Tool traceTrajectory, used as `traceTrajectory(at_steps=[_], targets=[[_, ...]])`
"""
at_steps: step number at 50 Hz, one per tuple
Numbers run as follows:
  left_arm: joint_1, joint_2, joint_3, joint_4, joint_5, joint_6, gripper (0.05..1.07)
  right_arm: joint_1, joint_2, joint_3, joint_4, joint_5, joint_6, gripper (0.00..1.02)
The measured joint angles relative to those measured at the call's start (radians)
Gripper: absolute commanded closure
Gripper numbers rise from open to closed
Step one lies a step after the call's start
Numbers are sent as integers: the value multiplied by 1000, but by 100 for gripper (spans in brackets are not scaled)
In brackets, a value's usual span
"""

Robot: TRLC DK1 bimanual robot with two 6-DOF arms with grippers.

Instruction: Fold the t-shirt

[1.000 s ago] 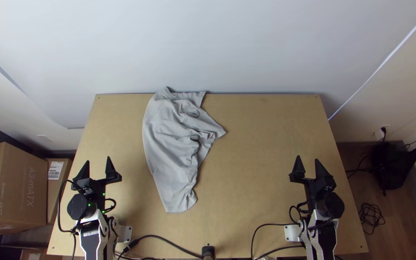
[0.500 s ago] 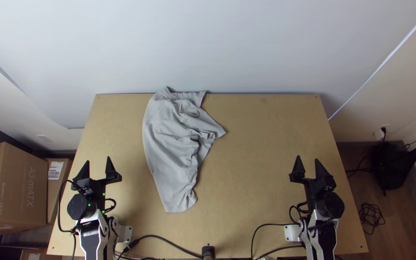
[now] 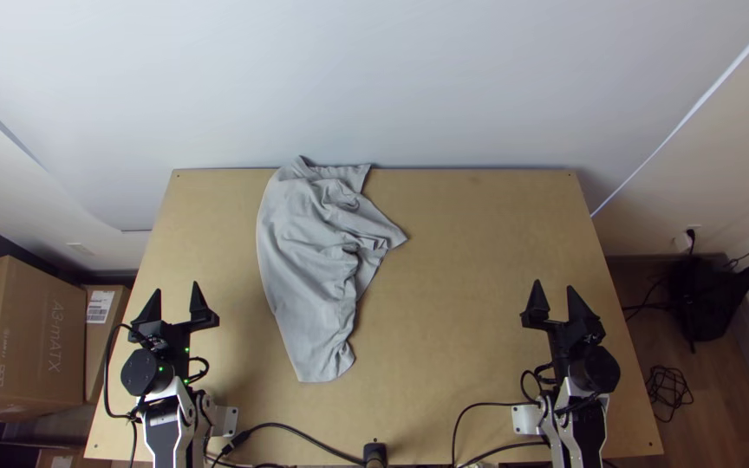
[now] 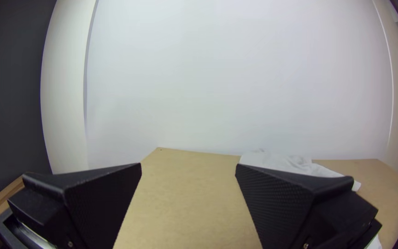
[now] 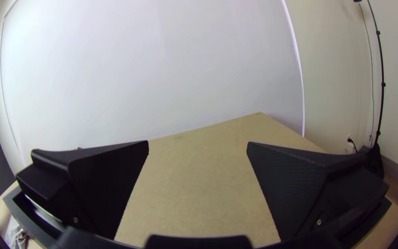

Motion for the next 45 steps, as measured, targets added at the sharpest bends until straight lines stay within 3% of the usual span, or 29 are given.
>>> traceTrajectory(at_steps=[28, 33, 40, 45], targets=[[0, 0, -1, 8, 0, 0, 9, 66, 0, 0, 6, 0, 8, 4], [11, 0, -5, 66, 0, 1, 9, 63, 0, -3, 101, 0, 8, 4], [72, 0, -5, 301, 1, 24, 9, 34, -1, -2, 278, 0, 8, 4], [69, -1, 1, 325, 4, 59, 9, 29, 0, 22, 317, 0, 11, 4]])
